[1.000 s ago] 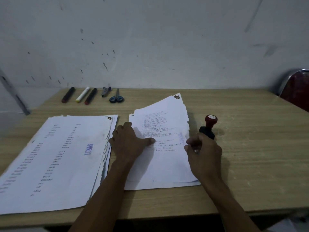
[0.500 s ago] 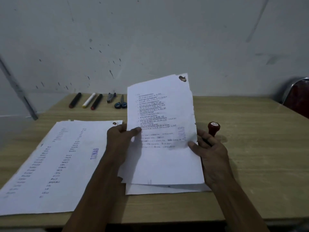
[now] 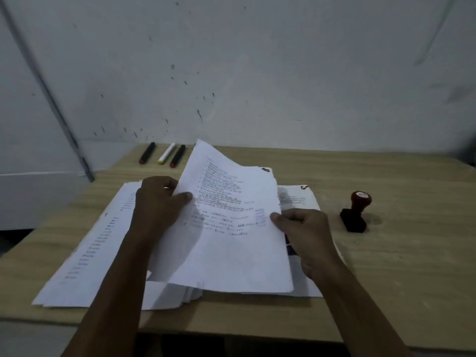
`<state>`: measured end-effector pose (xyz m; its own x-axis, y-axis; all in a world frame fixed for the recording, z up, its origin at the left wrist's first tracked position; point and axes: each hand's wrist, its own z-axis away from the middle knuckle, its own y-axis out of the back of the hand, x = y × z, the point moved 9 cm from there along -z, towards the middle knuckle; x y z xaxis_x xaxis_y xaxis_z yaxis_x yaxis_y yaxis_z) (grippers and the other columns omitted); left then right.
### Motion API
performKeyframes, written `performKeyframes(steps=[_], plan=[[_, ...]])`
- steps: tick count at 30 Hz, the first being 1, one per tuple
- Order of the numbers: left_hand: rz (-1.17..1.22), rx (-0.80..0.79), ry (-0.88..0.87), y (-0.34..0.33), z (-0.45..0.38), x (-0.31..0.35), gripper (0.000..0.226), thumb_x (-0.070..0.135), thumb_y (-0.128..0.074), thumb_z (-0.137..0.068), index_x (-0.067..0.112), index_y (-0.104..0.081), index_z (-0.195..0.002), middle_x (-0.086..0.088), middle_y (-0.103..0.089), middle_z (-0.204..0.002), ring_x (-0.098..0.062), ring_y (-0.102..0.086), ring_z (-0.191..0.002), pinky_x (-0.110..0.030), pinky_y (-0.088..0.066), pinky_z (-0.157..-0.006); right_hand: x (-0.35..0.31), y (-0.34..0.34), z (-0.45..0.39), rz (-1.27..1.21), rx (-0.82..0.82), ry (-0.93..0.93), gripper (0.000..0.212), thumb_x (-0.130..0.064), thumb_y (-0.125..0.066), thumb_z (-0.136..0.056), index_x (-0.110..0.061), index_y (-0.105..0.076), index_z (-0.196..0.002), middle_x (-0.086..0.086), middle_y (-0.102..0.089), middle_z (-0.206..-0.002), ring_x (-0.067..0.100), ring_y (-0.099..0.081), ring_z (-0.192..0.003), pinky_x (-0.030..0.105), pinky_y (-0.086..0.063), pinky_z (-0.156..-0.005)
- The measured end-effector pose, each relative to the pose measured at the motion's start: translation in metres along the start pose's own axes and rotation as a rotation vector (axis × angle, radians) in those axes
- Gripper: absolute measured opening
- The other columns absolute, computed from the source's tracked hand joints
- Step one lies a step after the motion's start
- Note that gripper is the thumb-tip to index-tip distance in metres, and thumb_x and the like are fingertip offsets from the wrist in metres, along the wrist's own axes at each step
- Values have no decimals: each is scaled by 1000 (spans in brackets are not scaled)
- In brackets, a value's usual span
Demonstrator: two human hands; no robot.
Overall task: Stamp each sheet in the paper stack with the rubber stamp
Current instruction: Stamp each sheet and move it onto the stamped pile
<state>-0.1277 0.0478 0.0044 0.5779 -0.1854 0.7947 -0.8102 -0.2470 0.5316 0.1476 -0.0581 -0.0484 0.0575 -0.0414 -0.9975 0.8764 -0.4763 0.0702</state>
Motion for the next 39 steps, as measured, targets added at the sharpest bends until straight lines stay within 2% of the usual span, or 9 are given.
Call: performKeyframes(steps=[7,10,15,19,25,30,34,36,39], plan=[[-270,111,62,62,-5,-59,28,22,-79,-74,3,-73,-93,-15,-70,-97,-34,-64,-89,-43,-52,-77,0,-88,7,408,-117,98,20,-20,-76,-81,-12,-73,-63,-2,-70,-63,15,-69,-63,39,-60,-67],[-300,132,104,79,-9,-82,29,24,-79,-72,6,-72,-93,-13,-69,-98,-34,-63,-91,-43,-53,-77,-1,-116,11,561,-123,114,25,-27,-75,-80,-12,-67,-62,-5,-66,-63,15,-66,-67,30,-52,-63],[-338,159,164,90,-13,-104,14,20,-75,-76,13,-64,-77,-12,-67,-87,-27,-55,-77,-34,-44,-67,-7,-146,18,805,-101,176,19,-39,-70,-82,-20,-65,-83,-3,-66,-88,21,-65,-85,29,-49,-71],[-395,151,230,88,-13,-119,21,21,-72,-76,13,-67,-95,-14,-66,-100,-36,-60,-92,-35,-44,-71,-9,-152,21,906,-120,200,22,-40,-69,-84,-23,-60,-95,0,-60,-101,24,-62,-96,30,-40,-73],[-416,140,256,80,-6,-125,42,19,-71,-80,10,-55,-117,-18,-61,-114,-40,-55,-107,-42,-43,-81,-4,-150,22,900,-126,229,22,-40,-70,-82,-24,-60,-93,-2,-60,-100,22,-61,-94,29,-40,-72],[-536,204,180,77,-4,-114,47,21,-70,-81,8,-53,-122,-23,-53,-122,-43,-43,-116,-50,-39,-92,-6,-147,22,760,-142,313,21,-43,-71,-80,-25,-62,-86,-6,-65,-85,17,-61,-89,32,-50,-77],[-315,351,-53,68,7,-76,36,13,-68,-80,9,-61,-115,-16,-61,-113,-35,-58,-103,-40,-44,-82,-17,-127,25,602,-150,443,12,-28,-74,-79,-21,-65,-77,-10,-59,-60,12,-62,-65,36,-55,-66],[-195,327,-179,52,14,-50,28,11,-68,-81,10,-64,-109,-11,-64,-108,-25,-63,-89,-31,-45,-76,-25,-108,26,607,-108,534,10,-23,-74,-79,-21,-65,-77,-11,-58,-60,11,-59,-60,36,-53,-60],[-91,203,-333,14,26,-12,22,10,-70,-81,12,-67,-103,-5,-66,-104,-16,-63,-79,-32,-51,-72,-36,-72,25,678,-3,664,10,-18,-74,-79,-18,-64,-80,-9,-55,-69,10,-54,-63,30,-47,-59]])
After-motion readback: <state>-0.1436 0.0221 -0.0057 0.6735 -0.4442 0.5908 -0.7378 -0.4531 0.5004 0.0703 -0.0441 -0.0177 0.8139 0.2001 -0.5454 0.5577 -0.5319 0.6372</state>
